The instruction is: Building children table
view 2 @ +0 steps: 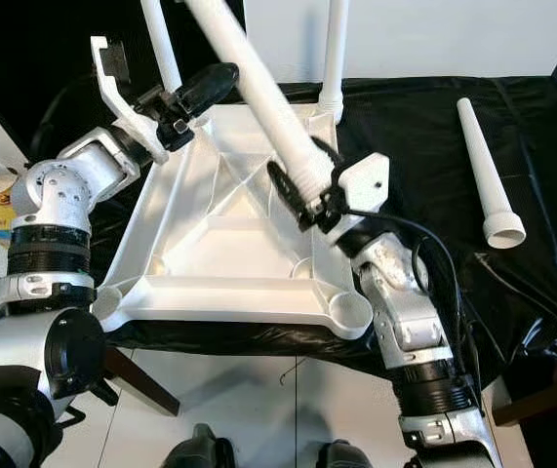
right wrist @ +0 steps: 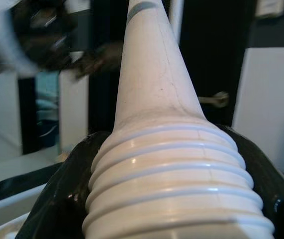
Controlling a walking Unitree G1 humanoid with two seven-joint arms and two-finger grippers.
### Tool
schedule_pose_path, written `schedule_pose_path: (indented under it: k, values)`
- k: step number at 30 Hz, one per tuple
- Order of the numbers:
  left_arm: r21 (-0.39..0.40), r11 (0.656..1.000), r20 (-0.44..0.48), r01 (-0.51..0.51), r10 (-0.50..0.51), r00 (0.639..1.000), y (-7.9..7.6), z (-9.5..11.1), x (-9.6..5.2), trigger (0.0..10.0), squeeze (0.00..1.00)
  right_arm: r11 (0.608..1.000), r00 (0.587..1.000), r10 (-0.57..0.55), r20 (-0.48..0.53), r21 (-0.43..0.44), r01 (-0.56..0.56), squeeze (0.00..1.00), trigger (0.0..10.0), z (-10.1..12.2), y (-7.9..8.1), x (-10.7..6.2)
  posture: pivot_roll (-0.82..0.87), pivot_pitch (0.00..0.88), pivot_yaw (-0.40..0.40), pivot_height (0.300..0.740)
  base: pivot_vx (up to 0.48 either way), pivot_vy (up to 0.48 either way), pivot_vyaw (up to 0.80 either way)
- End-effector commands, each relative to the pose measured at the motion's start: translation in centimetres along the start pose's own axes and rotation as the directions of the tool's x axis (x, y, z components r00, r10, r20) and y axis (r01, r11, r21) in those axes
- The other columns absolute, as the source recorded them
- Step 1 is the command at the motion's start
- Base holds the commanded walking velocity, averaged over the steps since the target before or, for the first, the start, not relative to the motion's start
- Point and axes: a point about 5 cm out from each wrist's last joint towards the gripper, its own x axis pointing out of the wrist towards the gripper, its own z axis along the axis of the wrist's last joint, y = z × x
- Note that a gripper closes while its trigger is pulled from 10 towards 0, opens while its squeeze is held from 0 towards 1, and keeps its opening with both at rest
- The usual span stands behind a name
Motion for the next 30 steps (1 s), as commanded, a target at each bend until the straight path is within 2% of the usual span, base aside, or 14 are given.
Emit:
schedule_pose_path:
  k: [1,6,10,11,12,13,14,15,30]
  values:
    - [0.019,0.959,0.003,0.283,-0.283,0.959,-1.5,0.6,-0.1,10.0,0.00,0.999,0.999,0.035,0.020,0.000,-0.035,0.00,10.0,0.5,0.6,0.1,-0.06,0.041,0.049,0.740,0.000,0.000,0.00]
    - [0.035,0.964,0.032,0.262,-0.264,0.964,-1.2,1.9,0.0,10.0,0.00,0.993,0.992,0.120,-0.022,0.002,-0.120,0.00,10.0,-0.2,1.6,-0.7,-0.05,0.044,0.034,0.740,0.000,0.000,0.00]
    - [0.015,0.977,0.060,0.213,-0.214,0.975,-0.6,2.7,0.0,10.0,0.00,0.988,0.987,0.156,-0.043,0.002,-0.156,0.00,10.0,-0.5,2.1,-1.1,-0.04,0.044,0.028,0.740,0.000,0.000,0.00]
    - [-0.001,0.980,0.075,0.199,-0.198,0.977,-0.4,2.9,0.0,7.1,0.00,0.987,0.985,0.163,-0.049,0.003,-0.163,0.00,10.0,-0.6,2.1,-1.2,-0.04,0.044,0.024,0.740,0.000,0.000,0.00]
    - [-0.001,0.980,0.075,0.199,-0.198,0.977,-0.4,2.9,0.0,7.1,0.00,0.987,0.985,0.163,-0.049,0.003,-0.163,0.00,10.0,-0.6,2.1,-1.2,-0.04,0.044,0.024,0.740,0.000,0.000,0.00]
    - [-0.010,0.982,0.087,0.188,-0.186,0.979,-0.3,3.0,-0.1,4.2,0.00,0.986,0.984,0.168,-0.055,0.004,-0.168,0.00,10.0,-0.7,2.2,-1.3,-0.04,0.044,0.023,0.740,0.000,0.000,0.00]
    - [-0.010,0.982,0.087,0.188,-0.186,0.979,-0.3,3.0,-0.1,4.2,0.00,0.986,0.984,0.168,-0.055,0.004,-0.168,0.00,10.0,-0.7,2.2,-1.3,-0.04,0.044,0.023,0.740,0.000,0.000,0.00]
    - [-0.013,0.984,0.096,0.177,-0.175,0.980,-0.2,3.1,-0.3,0.0,0.00,0.985,0.983,0.171,-0.059,0.006,-0.171,0.00,10.0,-0.8,2.2,-1.3,-0.03,0.043,0.018,0.740,0.000,0.000,0.00]
    - [-0.056,0.987,0.149,0.150,-0.140,0.979,0.4,3.8,-1.6,0.0,0.00,0.987,0.985,0.158,-0.069,0.019,-0.158,0.00,10.0,-1.4,2.0,-1.1,0.03,0.017,-0.025,0.740,0.000,0.000,0.00]
